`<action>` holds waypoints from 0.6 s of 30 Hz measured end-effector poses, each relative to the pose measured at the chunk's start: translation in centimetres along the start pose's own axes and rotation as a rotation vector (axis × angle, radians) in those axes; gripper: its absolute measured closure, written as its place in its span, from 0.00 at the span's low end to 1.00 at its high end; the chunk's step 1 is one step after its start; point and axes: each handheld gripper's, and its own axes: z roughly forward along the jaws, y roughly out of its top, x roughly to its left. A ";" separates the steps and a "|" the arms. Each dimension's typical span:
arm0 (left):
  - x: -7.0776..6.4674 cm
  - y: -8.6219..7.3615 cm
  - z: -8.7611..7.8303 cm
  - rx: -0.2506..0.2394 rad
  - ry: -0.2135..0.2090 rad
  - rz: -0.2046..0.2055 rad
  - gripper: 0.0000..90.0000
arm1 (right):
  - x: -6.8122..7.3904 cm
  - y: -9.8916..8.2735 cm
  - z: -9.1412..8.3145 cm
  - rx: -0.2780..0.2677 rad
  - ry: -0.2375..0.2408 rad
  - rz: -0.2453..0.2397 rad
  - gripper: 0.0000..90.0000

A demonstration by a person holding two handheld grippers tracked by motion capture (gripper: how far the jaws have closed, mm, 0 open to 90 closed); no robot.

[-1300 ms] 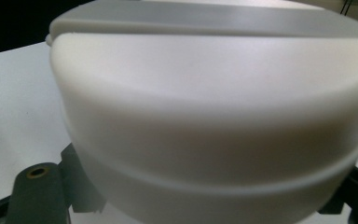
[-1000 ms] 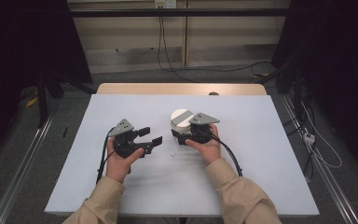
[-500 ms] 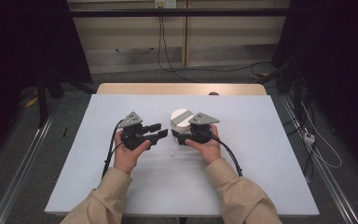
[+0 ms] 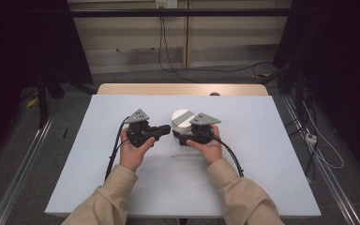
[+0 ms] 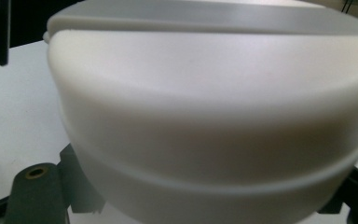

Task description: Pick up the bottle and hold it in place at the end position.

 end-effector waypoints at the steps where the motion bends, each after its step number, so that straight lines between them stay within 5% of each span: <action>1: 0.0 0.0 0.1 0.000 0.000 -0.001 0.97 | 0.0 0.0 0.0 0.000 0.000 -0.001 0.21; 18: -0.1 0.2 1.3 0.065 0.029 0.009 1.00 | 0.0 0.0 0.0 0.001 0.003 -0.007 0.21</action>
